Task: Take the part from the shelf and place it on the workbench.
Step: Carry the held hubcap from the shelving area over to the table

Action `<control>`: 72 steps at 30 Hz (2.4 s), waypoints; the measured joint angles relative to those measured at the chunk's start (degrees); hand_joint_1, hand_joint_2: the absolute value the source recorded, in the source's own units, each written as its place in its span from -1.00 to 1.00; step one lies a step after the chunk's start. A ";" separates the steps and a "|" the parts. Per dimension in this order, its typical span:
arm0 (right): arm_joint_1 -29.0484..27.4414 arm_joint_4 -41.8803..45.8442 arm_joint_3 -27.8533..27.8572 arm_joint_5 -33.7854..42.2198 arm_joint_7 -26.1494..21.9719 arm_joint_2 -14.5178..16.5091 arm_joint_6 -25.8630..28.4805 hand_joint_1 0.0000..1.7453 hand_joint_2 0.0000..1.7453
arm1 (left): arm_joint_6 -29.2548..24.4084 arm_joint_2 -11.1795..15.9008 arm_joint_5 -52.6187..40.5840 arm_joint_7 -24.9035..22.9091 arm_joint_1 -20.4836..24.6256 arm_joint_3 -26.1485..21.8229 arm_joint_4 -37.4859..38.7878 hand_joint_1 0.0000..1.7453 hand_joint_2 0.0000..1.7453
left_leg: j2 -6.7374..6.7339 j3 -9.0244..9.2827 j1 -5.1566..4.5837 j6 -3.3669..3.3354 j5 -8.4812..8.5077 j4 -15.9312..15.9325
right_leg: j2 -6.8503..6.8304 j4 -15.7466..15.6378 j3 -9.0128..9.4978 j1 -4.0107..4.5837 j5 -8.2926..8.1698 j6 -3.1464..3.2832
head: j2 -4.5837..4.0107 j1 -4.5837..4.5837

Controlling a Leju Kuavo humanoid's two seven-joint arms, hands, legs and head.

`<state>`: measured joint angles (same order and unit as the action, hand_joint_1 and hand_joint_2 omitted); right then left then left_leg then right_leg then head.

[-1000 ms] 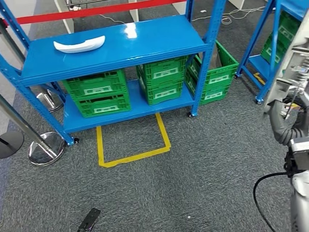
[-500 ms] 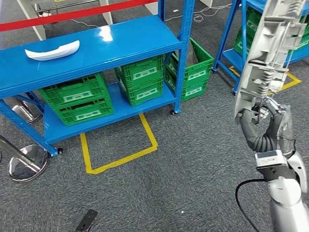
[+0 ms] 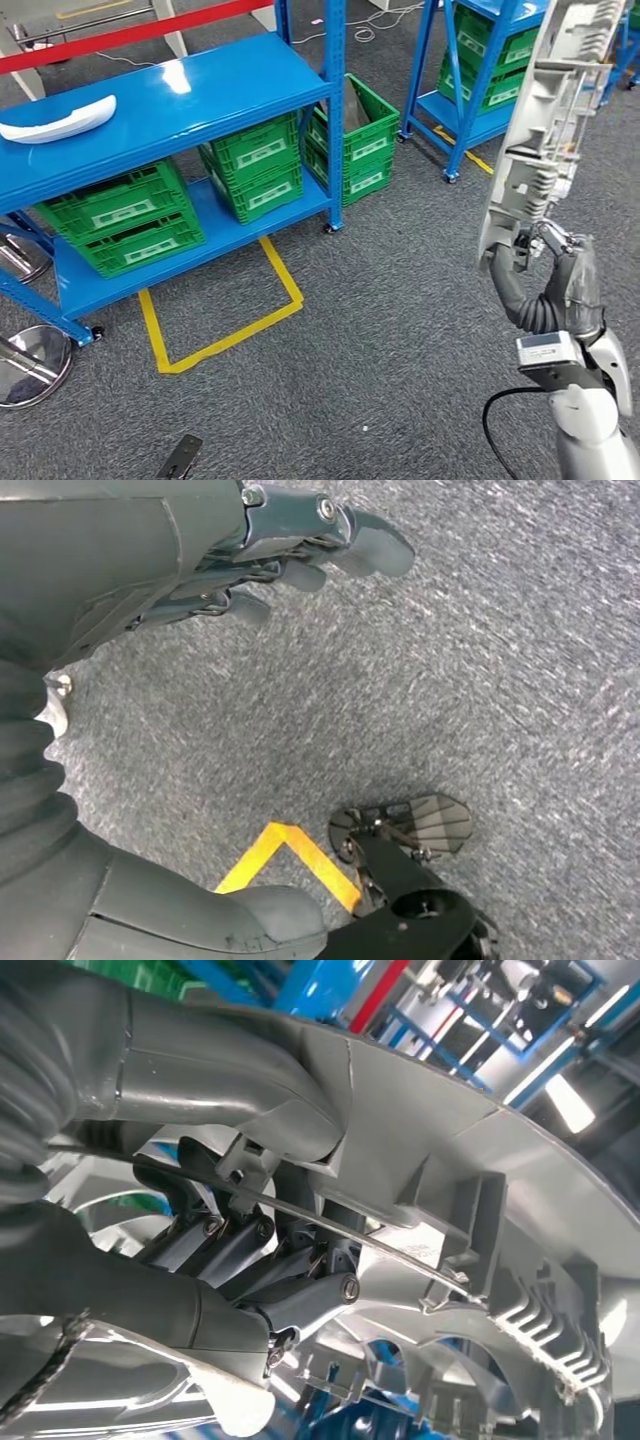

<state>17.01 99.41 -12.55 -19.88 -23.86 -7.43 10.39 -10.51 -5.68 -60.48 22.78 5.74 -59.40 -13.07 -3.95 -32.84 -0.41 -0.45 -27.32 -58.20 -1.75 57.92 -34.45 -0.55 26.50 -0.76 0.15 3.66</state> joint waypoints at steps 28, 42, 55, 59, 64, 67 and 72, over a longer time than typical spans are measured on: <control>-0.07 -0.10 -2.70 -2.98 -0.08 0.80 2.59 1.00 1.00 | 0.93 -0.39 0.53 1.23 0.05 -0.76 0.01 -1.00 1.00 | 0.39 -0.08 0.27 -0.16 -0.26 -0.48 | -1.64 0.82 -0.23 0.35 0.55 -0.71 | 0.00 -0.07; -1.09 0.27 -2.44 -2.55 -1.09 1.64 5.25 1.00 1.00 | 1.42 -0.11 0.22 2.46 0.41 -0.83 0.02 -1.00 1.00 | 6.69 -0.39 0.63 -0.24 -0.41 -2.40 | 5.85 0.56 -0.72 0.11 -0.58 0.66 | 0.00 0.36; -6.90 3.66 1.76 -0.03 -3.13 -1.18 5.66 1.00 1.00 | 0.58 -1.28 -0.50 3.01 0.85 -0.80 0.01 -1.00 1.00 | 0.97 0.45 0.70 -1.25 0.04 0.38 | 0.73 8.85 -4.87 -0.36 2.34 -2.24 | 0.00 -0.27; -7.42 4.70 2.44 -0.03 -3.20 -1.46 5.63 1.00 1.00 | 0.32 -1.42 -0.48 3.03 0.95 -0.80 0.01 -1.00 1.00 | -0.44 0.36 -0.06 -0.36 -0.43 -0.25 | -1.35 0.64 -0.14 0.14 0.59 -0.88 | 0.00 -0.23; -8.10 6.18 3.12 -0.06 -3.36 -1.91 5.63 1.00 1.00 | 0.18 -1.53 -0.22 3.41 0.96 -0.80 0.00 -1.00 1.00 | 2.38 -2.09 0.42 0.68 -5.10 -6.87 | 1.09 0.56 -0.34 -0.16 0.16 0.80 | 0.00 -0.03; -8.99 7.12 3.38 -0.25 -3.72 -1.94 5.76 1.00 1.00 | 0.16 -1.66 0.08 3.96 0.67 -0.82 0.02 -1.00 1.00 | 3.48 -6.54 0.46 0.63 -8.96 -17.06 | 2.86 0.57 -0.35 0.02 0.11 1.03 | 0.00 -0.02; -11.20 9.73 3.85 -0.76 -4.77 -1.95 6.55 1.00 1.00 | -0.02 -1.74 0.51 4.46 0.58 -0.86 0.02 -1.00 1.00 | 6.17 -0.55 0.46 -0.67 -1.03 -3.68 | 5.88 0.71 -0.23 0.17 0.02 0.81 | 0.00 -0.06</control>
<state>5.81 109.15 -8.70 -20.64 -28.63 -9.38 16.94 -10.53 -7.42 -59.98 27.24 6.33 -60.26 -13.05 2.23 -33.40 0.05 -1.13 -28.35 -61.88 4.13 58.63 -34.68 -0.38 26.52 0.05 0.15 3.60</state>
